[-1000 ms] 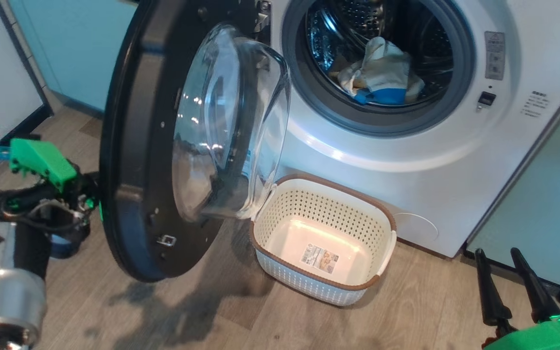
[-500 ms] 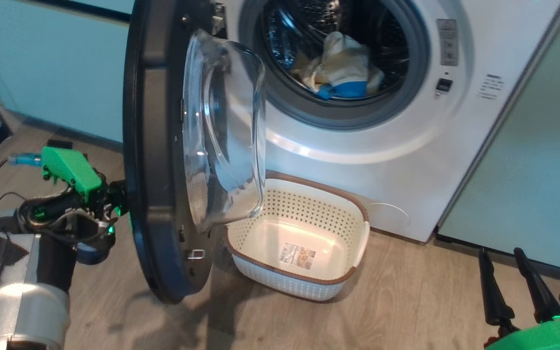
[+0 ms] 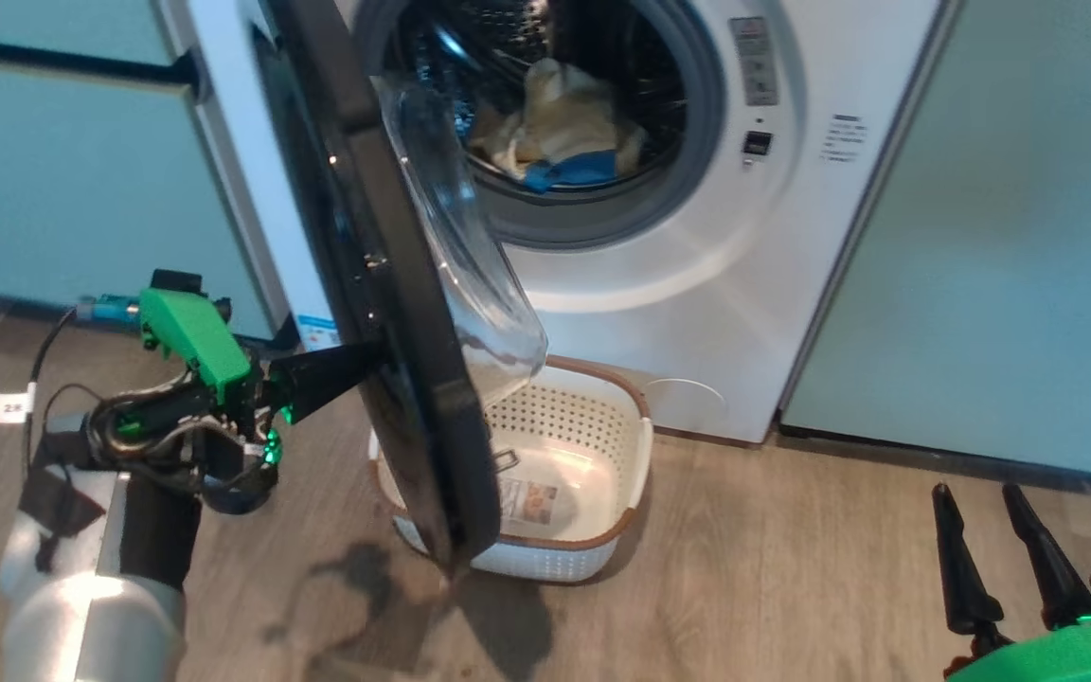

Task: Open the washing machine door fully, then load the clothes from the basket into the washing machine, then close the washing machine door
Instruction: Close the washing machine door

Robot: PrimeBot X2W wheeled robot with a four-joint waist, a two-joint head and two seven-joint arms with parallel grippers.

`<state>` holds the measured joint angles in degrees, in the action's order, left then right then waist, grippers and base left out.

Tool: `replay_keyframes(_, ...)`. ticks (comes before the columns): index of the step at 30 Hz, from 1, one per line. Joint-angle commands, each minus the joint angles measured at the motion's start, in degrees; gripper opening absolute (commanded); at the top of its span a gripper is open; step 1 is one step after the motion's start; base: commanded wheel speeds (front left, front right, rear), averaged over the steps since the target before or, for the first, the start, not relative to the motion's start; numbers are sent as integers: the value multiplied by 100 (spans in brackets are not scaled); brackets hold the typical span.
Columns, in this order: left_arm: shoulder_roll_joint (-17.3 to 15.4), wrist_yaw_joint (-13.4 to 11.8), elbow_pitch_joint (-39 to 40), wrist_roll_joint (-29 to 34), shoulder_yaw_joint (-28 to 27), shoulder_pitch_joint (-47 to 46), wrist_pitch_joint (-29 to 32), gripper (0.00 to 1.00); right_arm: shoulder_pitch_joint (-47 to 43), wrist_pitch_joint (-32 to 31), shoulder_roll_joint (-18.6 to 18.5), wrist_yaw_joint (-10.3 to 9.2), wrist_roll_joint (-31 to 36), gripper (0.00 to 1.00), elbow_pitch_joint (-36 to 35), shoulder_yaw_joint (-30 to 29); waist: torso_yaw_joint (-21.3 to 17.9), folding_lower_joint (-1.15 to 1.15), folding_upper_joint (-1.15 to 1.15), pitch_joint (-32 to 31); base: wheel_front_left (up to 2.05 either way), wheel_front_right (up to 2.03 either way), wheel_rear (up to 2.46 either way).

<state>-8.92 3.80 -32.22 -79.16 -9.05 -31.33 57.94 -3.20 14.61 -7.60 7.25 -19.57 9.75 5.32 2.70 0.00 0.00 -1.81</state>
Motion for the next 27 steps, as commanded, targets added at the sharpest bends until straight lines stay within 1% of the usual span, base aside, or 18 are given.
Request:
replay_keyframes(1, -136, 16, 257, -58, -166, -170, -18, 0, 165, 39, -119, 24, 53, 100, -166, 92, -156, 0, 0, 9, 0, 0, 0)
replay_keyframes(7, -59, 103, 308, -64, -264, -83, -250, 0, 170, 39, -171, 24, 55, 100, -168, 145, -636, 0, 0, 31, 0, 0, 0)
replay_keyframes(19, -50, 286, 273, -152, -534, 37, -648, 0, 156, 39, -343, 24, 58, 100, -214, 187, -1704, 0, 0, 76, 0, 0, 0)
replay_keyframes(24, -38, 330, 307, -169, -607, 102, -801, 0, 152, 39, -406, 24, 56, 100, -247, 162, -2010, 0, 0, 91, 0, 0, 0)
replay_keyframes(27, -27, 342, 345, -176, -627, 132, -856, 0, 155, 39, -428, 24, 47, 100, -255, 154, -2075, 0, 0, 90, 0, 0, 0)
